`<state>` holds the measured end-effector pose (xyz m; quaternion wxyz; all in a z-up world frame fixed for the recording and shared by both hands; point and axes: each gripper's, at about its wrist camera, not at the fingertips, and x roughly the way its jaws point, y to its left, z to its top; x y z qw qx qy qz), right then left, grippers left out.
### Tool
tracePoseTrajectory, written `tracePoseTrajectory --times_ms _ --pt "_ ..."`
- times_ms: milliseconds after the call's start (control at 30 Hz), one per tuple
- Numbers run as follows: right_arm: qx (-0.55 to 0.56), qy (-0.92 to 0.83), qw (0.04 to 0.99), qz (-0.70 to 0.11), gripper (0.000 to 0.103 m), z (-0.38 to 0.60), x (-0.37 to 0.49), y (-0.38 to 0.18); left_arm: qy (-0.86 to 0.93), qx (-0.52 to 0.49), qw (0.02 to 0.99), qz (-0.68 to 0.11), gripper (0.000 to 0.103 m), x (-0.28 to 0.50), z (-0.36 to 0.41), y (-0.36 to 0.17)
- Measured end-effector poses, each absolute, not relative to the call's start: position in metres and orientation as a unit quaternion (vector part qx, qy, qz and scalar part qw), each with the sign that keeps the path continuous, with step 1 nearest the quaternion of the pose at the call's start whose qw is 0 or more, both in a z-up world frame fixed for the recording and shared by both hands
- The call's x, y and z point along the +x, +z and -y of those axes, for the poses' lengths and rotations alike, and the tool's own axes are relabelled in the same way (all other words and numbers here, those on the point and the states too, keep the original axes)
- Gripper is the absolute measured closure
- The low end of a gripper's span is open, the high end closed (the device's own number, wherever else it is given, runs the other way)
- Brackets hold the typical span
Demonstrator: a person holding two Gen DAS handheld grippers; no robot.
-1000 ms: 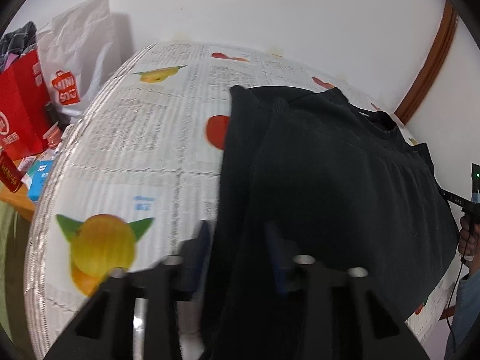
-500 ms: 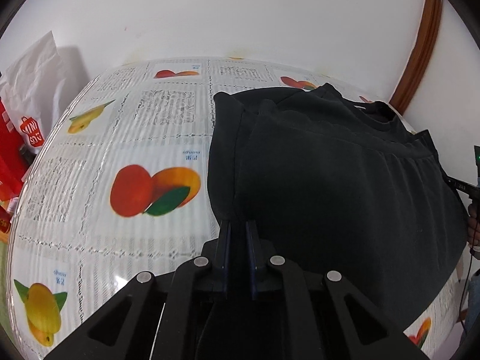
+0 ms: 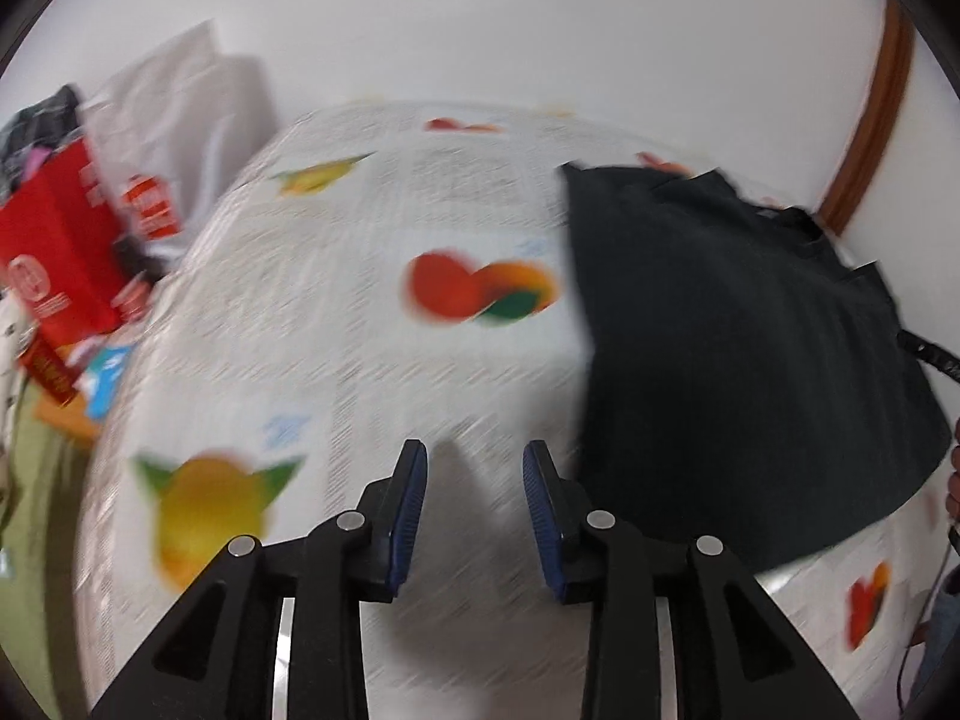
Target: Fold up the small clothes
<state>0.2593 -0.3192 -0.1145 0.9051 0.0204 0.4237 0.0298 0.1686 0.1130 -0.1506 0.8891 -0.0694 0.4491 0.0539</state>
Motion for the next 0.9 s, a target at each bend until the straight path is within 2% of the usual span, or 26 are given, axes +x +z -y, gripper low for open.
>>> tracePoseTrajectory --times_ms 100,167,300,500,633,767,900 --pt "0.008 0.098 0.898 -0.428 0.059 0.251 0.244 -0.12 0.067 -0.064 0.887 -0.453 0.069 0.146 -0.126 -0.157" --pt "-0.014 0.122 0.896 -0.426 0.059 0.217 0.234 -0.122 0.07 -0.046 0.891 -0.446 0.057 0.139 -0.131 -0.157" --pt "-0.049 0.151 0.889 -0.429 0.059 0.167 0.207 -0.122 0.093 -0.044 0.892 -0.441 0.051 0.136 -0.146 -0.159" --pt "-0.145 0.164 0.893 -0.392 0.059 0.133 0.146 -0.119 0.103 -0.041 0.897 -0.427 0.046 0.142 -0.158 -0.163" --pt "-0.154 0.204 0.886 -0.386 0.058 0.128 0.116 -0.11 0.096 -0.037 0.899 -0.425 0.039 0.141 -0.156 -0.164" --pt "-0.198 0.231 0.877 -0.371 0.047 0.102 0.098 -0.114 0.095 -0.03 0.899 -0.427 0.036 0.142 -0.153 -0.165" --pt "-0.26 0.245 0.864 -0.355 0.047 0.065 0.092 -0.124 0.093 -0.035 0.899 -0.427 0.035 0.141 -0.153 -0.165"
